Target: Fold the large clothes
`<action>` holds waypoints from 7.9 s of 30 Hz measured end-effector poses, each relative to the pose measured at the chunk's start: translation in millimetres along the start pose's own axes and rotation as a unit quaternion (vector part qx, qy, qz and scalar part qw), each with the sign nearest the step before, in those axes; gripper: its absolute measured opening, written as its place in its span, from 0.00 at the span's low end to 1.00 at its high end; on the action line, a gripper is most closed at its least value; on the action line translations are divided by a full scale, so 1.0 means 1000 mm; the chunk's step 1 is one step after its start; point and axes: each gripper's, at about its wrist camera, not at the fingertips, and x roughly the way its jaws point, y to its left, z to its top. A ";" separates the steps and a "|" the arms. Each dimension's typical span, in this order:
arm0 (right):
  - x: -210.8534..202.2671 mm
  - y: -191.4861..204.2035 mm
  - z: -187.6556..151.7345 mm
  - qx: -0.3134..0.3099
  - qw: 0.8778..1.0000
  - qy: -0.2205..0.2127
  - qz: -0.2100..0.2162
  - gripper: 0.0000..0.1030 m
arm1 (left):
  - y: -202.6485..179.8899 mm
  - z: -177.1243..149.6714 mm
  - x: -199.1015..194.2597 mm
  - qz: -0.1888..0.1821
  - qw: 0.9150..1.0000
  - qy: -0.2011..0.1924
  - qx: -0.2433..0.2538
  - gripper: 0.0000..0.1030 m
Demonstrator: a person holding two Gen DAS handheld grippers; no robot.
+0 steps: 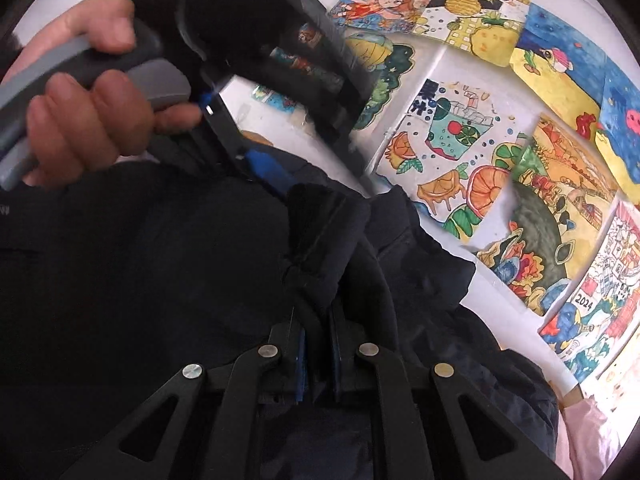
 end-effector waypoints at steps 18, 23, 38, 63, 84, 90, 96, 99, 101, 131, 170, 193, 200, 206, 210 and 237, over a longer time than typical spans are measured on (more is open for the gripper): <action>-0.036 -0.103 -0.012 0.123 0.988 0.012 -0.096 0.68 | 0.044 0.012 -0.040 0.179 0.973 -0.104 0.102 0.04; 0.013 -0.147 -0.052 0.177 0.964 0.113 -0.164 0.68 | 0.070 0.007 -0.027 0.223 0.966 -0.094 0.091 0.04; 0.085 -0.158 -0.147 0.232 0.930 0.230 -0.171 0.87 | 0.102 -0.017 0.004 0.288 0.947 -0.085 0.115 0.13; 0.109 -0.005 0.055 0.050 0.992 0.114 0.002 0.92 | 0.146 -0.134 -0.232 0.299 0.931 -0.192 -0.080 0.79; 0.196 0.052 0.080 0.119 0.992 0.044 0.017 0.99 | 0.226 -0.171 -0.287 0.305 0.820 -0.379 -0.302 0.33; 0.216 0.067 0.073 0.096 0.993 0.072 0.019 1.00 | 0.202 -0.160 -0.286 0.329 0.814 -0.415 -0.238 0.07; 0.213 0.056 0.070 0.125 0.989 0.068 0.046 1.00 | 0.148 -0.129 -0.289 0.351 0.821 -0.437 -0.112 0.04; 0.203 0.047 0.069 0.146 0.985 0.061 0.063 1.00 | 0.117 -0.114 -0.281 0.356 0.828 -0.432 -0.043 0.04; 0.191 0.036 0.068 0.165 0.982 0.060 0.071 1.00 | 0.091 -0.104 -0.269 0.353 0.833 -0.425 0.009 0.04; -0.001 -0.222 -0.141 0.572 0.812 0.020 0.114 1.00 | -0.113 -0.125 0.118 0.212 0.873 -0.022 0.439 0.03; 0.026 -0.212 -0.177 0.597 0.782 0.123 0.128 0.06 | -0.057 -0.106 0.012 0.199 0.925 -0.068 0.317 0.66; 0.046 -0.223 -0.164 0.457 0.871 0.163 -0.079 0.02 | 0.061 -0.047 0.004 0.365 0.918 -0.044 0.152 0.73; 0.016 -0.235 -0.150 0.453 0.879 0.125 -0.086 0.24 | 0.063 -0.049 -0.005 0.354 0.922 -0.052 0.150 0.74; 0.007 -0.208 -0.115 0.381 0.916 0.103 -0.071 0.49 | 0.060 -0.048 0.005 0.380 0.910 -0.039 0.165 0.77; 0.034 -0.178 -0.108 0.304 0.937 0.153 -0.074 0.49 | 0.063 -0.047 0.010 0.387 0.906 -0.032 0.167 0.80; 0.133 -0.281 -0.018 0.490 0.862 0.114 0.067 0.78 | 0.008 0.164 0.012 0.220 0.953 -0.068 0.199 0.86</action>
